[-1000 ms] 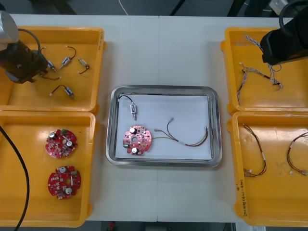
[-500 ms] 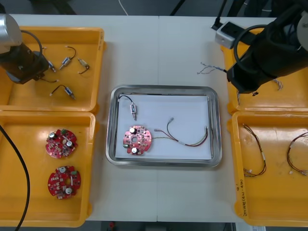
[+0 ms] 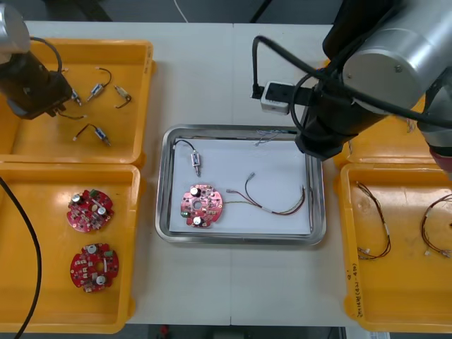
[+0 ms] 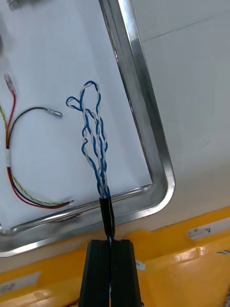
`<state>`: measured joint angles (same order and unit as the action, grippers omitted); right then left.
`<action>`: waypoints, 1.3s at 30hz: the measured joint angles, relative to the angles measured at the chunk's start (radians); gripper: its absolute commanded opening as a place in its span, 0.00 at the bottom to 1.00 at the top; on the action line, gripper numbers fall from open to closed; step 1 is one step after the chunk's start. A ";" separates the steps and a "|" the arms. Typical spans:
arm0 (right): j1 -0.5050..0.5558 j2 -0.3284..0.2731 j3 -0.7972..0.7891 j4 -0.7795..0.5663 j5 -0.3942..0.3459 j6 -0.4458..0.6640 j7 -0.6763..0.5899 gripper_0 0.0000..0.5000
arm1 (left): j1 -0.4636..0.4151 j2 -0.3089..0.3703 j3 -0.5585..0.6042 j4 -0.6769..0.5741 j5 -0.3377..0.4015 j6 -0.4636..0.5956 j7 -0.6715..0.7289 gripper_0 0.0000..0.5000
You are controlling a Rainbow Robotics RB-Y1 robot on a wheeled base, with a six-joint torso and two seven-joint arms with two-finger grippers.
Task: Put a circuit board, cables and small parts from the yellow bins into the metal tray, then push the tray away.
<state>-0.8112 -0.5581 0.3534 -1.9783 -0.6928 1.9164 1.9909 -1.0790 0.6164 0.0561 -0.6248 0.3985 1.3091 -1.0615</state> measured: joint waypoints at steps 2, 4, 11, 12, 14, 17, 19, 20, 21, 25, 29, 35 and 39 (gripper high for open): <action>0.000 0.005 0.035 0.012 0.035 0.000 0.031 0.00 | 0.000 0.002 0.000 -0.039 -0.001 0.040 0.000 0.00; 0.000 0.005 0.070 0.028 0.055 0.000 0.033 0.00 | 0.000 0.005 0.000 -0.075 -0.002 0.077 0.000 0.00; 0.000 0.006 0.137 0.124 0.058 -0.111 0.033 0.00 | 0.000 0.008 0.000 -0.173 -0.002 0.174 0.000 0.00; 0.000 0.006 0.143 0.137 0.058 -0.130 0.033 0.00 | 0.000 0.008 0.000 -0.194 -0.002 0.189 0.000 0.00; 0.000 0.009 0.156 0.157 0.060 -0.163 0.033 0.00 | 0.007 0.008 0.000 -0.247 -0.002 0.221 0.000 0.00; 0.000 0.016 0.169 0.185 0.063 -0.199 0.033 0.00 | 0.029 0.009 0.000 -0.347 0.001 0.268 0.000 0.00; 0.000 0.021 0.175 0.210 0.063 -0.218 0.033 0.00 | 0.044 0.009 0.000 -0.410 0.006 0.307 0.000 0.00; 0.000 0.023 0.178 0.222 0.063 -0.233 0.033 0.00 | 0.051 0.009 0.000 -0.436 0.008 0.326 0.000 0.00; 0.000 0.025 0.185 0.234 0.065 -0.252 0.033 0.00 | 0.059 0.009 0.000 -0.464 0.014 0.345 0.000 0.00; 0.000 0.027 0.232 0.266 0.089 -0.318 0.033 0.00 | 0.084 0.009 0.000 -0.552 0.033 0.400 0.000 0.00; 0.002 0.028 0.270 0.288 0.096 -0.393 0.033 0.00 | 0.117 0.008 0.000 -0.657 0.038 0.454 0.000 0.00; 0.014 0.031 0.274 0.293 0.096 -0.384 0.033 0.27 | 0.152 -0.006 0.000 -0.778 0.039 0.522 0.000 0.00; 0.019 0.031 0.275 0.293 0.096 -0.350 0.033 0.84 | 0.157 -0.031 0.000 -0.830 0.039 0.554 0.000 0.00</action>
<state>-0.7925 -0.5269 0.6287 -1.6849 -0.5968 1.5668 2.0237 -0.9222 0.5850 0.0564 -1.4549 0.4373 1.8626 -1.0611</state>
